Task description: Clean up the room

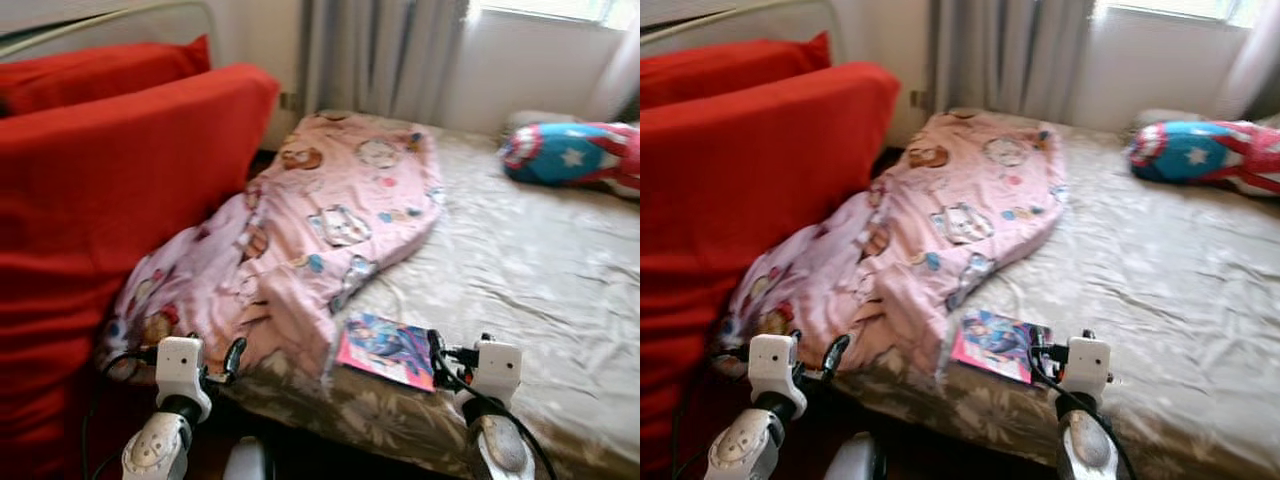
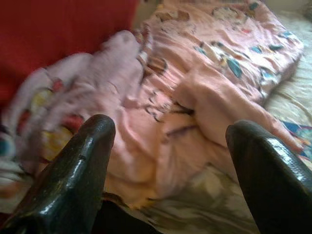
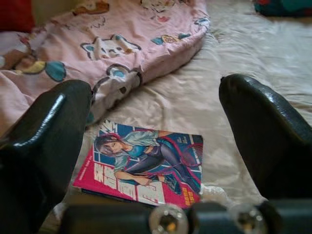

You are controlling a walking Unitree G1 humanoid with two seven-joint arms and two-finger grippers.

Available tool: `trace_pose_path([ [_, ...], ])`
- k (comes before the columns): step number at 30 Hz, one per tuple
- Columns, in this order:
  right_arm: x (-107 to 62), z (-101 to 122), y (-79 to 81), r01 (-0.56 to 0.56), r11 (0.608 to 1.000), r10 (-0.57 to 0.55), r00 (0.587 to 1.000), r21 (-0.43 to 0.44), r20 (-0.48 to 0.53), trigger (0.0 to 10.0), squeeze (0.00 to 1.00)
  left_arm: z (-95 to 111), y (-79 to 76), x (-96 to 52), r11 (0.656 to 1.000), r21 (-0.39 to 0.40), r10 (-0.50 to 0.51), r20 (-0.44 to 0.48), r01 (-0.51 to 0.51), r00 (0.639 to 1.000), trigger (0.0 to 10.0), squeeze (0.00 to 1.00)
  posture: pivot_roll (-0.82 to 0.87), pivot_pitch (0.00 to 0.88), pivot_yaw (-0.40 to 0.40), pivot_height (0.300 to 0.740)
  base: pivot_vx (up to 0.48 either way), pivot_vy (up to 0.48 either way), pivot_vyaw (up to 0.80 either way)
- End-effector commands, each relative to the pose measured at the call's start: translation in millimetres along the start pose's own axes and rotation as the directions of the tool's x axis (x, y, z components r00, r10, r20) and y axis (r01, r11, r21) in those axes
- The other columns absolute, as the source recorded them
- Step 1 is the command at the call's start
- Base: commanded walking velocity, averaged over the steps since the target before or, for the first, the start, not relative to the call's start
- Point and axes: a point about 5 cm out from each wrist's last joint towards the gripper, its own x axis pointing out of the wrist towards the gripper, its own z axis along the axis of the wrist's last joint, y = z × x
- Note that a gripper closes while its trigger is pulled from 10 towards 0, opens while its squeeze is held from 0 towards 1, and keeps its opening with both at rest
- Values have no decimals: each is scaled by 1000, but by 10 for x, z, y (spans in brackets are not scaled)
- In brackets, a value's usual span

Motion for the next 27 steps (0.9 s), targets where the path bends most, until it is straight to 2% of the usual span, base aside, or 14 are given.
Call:
trace_pose_path([
  [1, -37, -36, -113, 33, 999, -33, 999, -2, -16, 10000, 0, 42, -77, 25, 1000, -10, -27, 17, 27, 999, 10000, 0, 25, 0, -74, 645, 277, 0, 0],
  [27, -53, -76, -67, 14, 1000, -14, 999, 14, -34, 10000, 0, 44, -113, 18, 999, -10, -51, 17, 51, 999, 10000, 0, 23, 0, -70, 645, 319, 0, 0],
])
